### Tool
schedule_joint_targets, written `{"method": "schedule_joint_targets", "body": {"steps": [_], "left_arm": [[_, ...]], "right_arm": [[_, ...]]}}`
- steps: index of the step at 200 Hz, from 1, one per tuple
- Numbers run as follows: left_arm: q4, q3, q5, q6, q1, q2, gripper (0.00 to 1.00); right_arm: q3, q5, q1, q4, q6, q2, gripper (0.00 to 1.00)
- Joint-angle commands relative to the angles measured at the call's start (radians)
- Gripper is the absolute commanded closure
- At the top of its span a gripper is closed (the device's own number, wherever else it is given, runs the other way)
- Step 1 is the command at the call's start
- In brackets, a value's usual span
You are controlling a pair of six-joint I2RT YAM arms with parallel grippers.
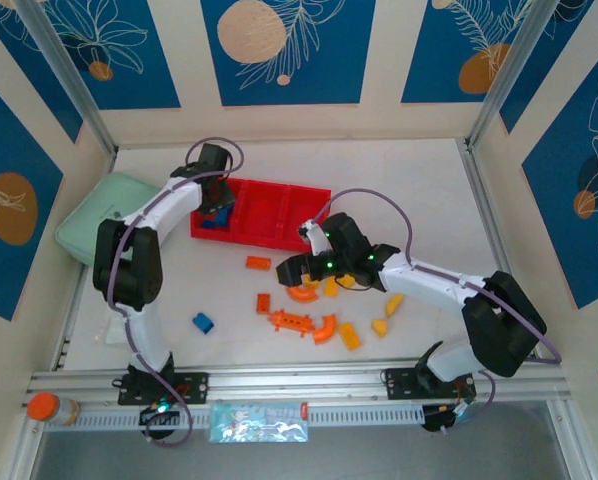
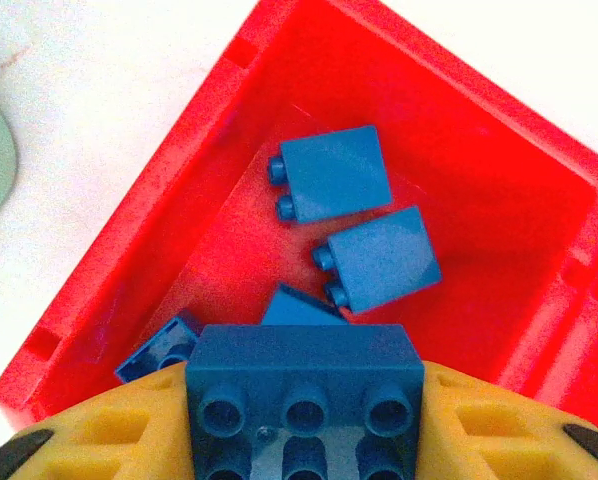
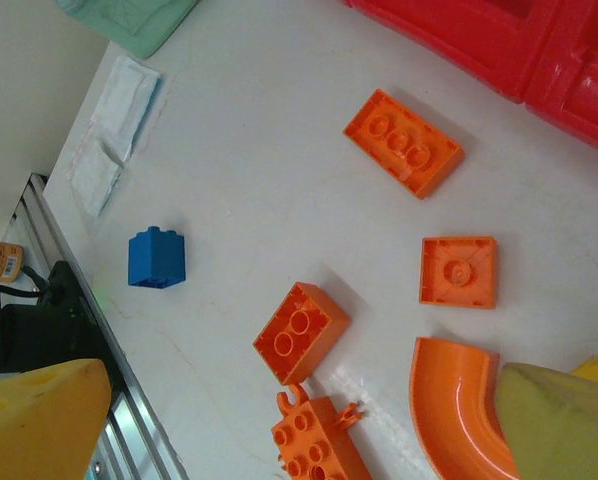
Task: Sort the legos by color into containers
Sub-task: Place the lego in the container.
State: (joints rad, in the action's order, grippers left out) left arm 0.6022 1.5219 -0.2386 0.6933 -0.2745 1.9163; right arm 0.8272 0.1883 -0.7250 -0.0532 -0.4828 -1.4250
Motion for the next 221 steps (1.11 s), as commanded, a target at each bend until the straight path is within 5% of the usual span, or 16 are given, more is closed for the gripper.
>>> {"method": "schedule_joint_targets", "body": {"steps": [1, 117, 197, 221], "left_arm": [[-0.002, 0.058, -0.022, 0.087, 0.019, 0.039, 0.55], [-0.010, 0.043, 0.035, 0.085, 0.019, -0.039, 0.39], [-0.037, -0.316, 0.194, 0.022, -0.016, -0.392, 0.39], [0.040, -0.447, 0.154, -0.005, -0.050, -0.522, 0.38]], "right_arm": [[0.024, 0.050, 0.021, 0.008, 0.022, -0.008, 0.01], [0.021, 0.094, 0.059, 0.009, 0.019, 0.004, 0.01], [0.044, 0.093, 0.052, -0.143, 0.032, 0.061, 0.01], [0.035, 0.088, 0.040, -0.188, 0.029, 0.078, 0.01]]}}
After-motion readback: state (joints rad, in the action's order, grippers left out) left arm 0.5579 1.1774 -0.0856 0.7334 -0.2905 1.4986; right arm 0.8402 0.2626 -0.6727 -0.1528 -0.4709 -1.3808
